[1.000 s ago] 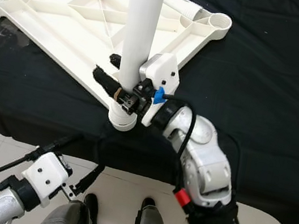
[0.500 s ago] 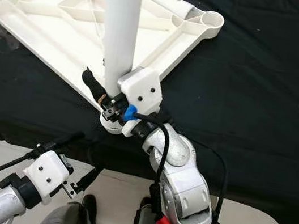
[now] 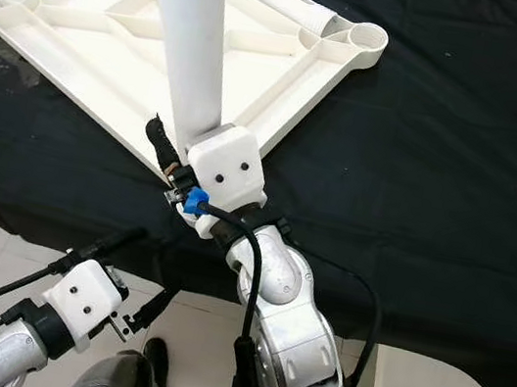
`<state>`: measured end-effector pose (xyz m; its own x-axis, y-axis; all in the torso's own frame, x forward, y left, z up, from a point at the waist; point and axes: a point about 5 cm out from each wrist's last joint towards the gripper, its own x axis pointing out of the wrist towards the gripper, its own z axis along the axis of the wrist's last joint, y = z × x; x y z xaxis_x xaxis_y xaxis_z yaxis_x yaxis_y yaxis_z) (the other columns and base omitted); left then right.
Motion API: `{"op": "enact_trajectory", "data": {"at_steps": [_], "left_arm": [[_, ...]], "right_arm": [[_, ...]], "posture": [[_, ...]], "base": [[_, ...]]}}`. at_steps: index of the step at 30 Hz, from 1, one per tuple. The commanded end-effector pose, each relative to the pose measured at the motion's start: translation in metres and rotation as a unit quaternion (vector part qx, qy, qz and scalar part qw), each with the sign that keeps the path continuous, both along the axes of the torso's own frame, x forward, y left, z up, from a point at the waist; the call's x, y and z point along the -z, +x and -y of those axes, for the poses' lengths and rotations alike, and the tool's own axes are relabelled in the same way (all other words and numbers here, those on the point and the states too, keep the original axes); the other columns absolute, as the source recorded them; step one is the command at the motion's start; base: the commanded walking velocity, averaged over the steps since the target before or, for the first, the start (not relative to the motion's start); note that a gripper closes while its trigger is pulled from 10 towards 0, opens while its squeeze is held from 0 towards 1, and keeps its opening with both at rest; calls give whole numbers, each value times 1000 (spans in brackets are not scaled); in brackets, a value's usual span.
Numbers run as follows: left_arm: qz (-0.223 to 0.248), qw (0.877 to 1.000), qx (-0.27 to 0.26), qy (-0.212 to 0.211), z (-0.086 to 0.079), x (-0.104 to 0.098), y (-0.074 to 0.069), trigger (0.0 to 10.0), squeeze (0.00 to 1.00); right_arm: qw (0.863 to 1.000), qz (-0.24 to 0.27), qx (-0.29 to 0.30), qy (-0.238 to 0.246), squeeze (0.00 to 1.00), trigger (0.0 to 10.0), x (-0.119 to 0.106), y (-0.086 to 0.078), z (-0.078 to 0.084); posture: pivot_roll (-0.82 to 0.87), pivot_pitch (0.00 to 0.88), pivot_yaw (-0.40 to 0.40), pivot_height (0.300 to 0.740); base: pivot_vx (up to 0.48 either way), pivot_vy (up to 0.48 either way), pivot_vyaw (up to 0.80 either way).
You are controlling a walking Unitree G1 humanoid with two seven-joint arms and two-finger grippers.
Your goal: Building children table
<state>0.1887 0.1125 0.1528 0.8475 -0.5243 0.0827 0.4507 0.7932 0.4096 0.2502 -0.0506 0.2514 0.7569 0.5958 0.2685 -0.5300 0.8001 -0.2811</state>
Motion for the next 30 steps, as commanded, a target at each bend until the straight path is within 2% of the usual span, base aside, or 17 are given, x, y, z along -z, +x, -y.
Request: {"op": "enact_trajectory", "data": {"at_steps": [1,13,30], "left_arm": [[-16,1000,-2,8,-1,8,-3,10000,0],[-12,1000,-5,9,-1,8,-2,10000,0],[-10,1000,-6,8,-2,8,-2,10000,0]], "right_arm": [[989,-118,57,-70,0,10000,50,12,7],[989,-108,81,-65,0,10000,45,20,10],[991,-104,64,-47,0,10000,40,20,5]], "posture": [[10,363,67,740],[14,364,64,740],[15,363,62,740]], "base": [[0,0,0],[0,0,0],[0,0,0]]}}
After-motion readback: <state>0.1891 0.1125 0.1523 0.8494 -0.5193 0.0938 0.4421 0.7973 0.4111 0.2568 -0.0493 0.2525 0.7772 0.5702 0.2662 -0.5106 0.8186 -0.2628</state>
